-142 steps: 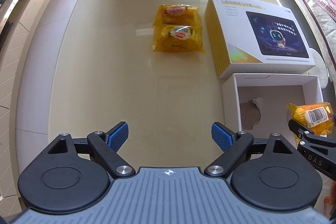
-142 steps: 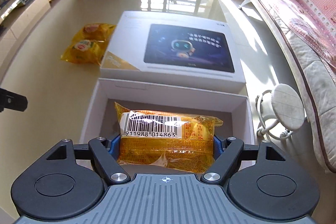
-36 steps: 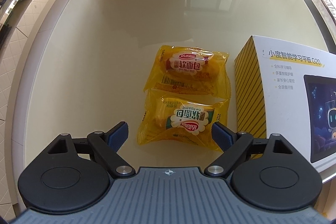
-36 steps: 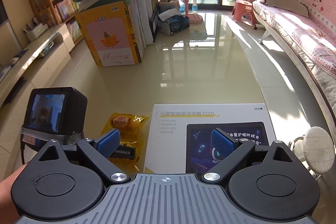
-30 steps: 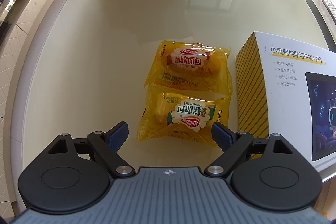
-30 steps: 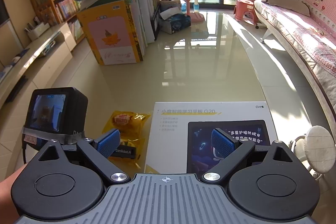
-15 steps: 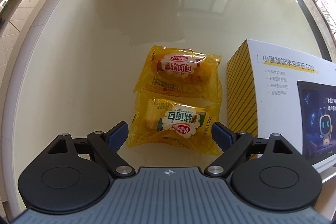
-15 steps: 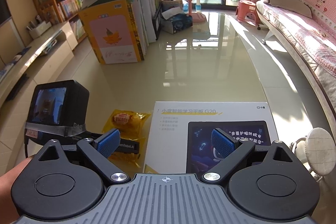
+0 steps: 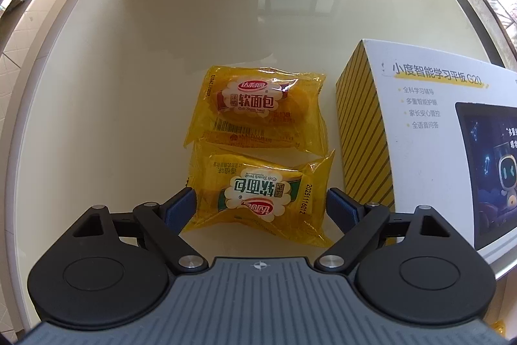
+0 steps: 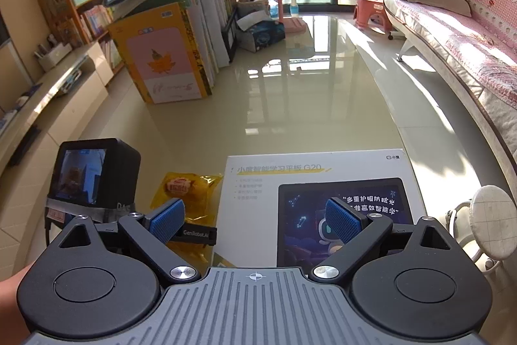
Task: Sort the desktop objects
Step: 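Close the left gripper on the green-label yellow bread packet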
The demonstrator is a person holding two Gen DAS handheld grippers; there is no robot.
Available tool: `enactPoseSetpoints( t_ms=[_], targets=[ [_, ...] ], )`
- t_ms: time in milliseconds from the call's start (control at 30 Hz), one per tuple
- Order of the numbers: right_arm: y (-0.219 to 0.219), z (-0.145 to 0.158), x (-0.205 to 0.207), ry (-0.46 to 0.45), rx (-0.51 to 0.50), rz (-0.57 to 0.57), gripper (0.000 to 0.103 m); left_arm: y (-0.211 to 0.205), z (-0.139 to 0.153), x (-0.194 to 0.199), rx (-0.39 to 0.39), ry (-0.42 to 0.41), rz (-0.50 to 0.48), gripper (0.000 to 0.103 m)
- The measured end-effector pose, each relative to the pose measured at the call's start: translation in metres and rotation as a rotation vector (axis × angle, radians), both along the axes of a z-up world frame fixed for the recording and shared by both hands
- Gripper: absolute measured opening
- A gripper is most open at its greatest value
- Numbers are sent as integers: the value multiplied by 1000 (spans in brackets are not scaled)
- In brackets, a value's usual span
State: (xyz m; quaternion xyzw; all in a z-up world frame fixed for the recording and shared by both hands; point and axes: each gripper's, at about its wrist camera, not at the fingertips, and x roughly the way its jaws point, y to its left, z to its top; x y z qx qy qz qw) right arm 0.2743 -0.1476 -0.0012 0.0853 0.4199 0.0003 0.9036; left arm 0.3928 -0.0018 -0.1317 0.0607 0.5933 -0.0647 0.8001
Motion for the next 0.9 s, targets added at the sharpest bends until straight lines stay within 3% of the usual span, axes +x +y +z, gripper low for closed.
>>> enactPoseSetpoints(
  t_ms=[600, 900],
  targets=[
    [-10, -4, -8, 0, 4, -21, 95, -1, -6, -5, 24, -22, 8, 103],
    [-13, -3, -12, -6, 1, -26, 95, 6, 0, -9, -9, -21, 17, 87]
  ],
)
